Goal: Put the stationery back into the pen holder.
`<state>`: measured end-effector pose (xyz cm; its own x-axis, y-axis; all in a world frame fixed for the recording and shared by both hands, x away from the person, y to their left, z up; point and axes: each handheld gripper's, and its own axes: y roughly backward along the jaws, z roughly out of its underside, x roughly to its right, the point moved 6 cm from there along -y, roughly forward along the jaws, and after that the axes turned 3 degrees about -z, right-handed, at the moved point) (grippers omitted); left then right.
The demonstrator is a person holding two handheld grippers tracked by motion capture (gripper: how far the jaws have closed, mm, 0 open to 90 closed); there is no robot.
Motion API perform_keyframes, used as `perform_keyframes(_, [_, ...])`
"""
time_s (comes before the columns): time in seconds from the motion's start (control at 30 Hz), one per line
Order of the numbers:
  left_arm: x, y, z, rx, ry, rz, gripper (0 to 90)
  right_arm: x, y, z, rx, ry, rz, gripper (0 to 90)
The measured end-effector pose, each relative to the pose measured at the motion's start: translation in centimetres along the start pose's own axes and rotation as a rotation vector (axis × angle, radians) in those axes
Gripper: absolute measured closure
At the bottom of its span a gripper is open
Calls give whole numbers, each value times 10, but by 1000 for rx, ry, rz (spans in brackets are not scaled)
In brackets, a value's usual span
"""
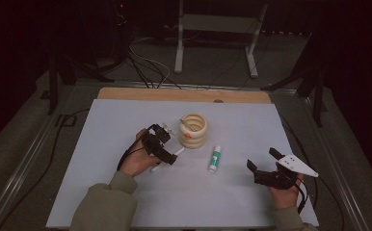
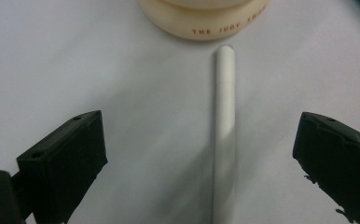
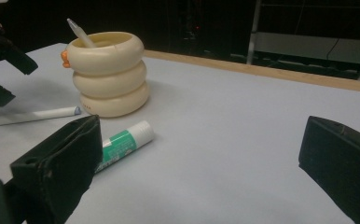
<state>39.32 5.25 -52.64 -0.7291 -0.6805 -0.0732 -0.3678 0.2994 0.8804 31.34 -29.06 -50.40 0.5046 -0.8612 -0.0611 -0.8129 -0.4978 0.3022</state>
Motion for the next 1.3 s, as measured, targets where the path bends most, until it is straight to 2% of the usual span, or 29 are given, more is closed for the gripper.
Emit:
perform_keyframes(0.13, [3, -5, 3, -48, -3, 29, 75, 0, 0, 0, 0, -1, 0, 4])
perform_keyframes(0.37, [7, -12, 4, -113, -16, 30, 185, 0, 0, 0, 0, -1, 0, 4])
perform_keyframes(0.43, [8, -13, 5, -129, -17, 39, 289, 0, 0, 0, -1, -1, 0, 4])
perform_keyframes(0.5, [7, -15, 5, -143, -10, 57, 449, 0, -1, 0, -1, -2, -2, 4])
perform_keyframes(0.57, [9, -18, 6, -153, -10, 88, 563, 0, 0, 0, -2, -3, -2, 4])
perform_keyframes(0.63, [10, -21, 7, -185, -30, 74, 645, 0, -1, 0, -3, 1, -2, 4])
perform_keyframes(0.77, [10, -21, 6, -216, -59, 68, 783, 0, -1, 0, -4, 0, -2, 4])
perform_keyframes(1.07, [12, -19, 7, -232, -118, 56, 797, 1, 0, 0, -1, -2, 0, 4])
perform_keyframes(1.3, [12, -10, 7, -184, -109, 67, 797, 1, 0, 0, -1, -1, 1, 4])
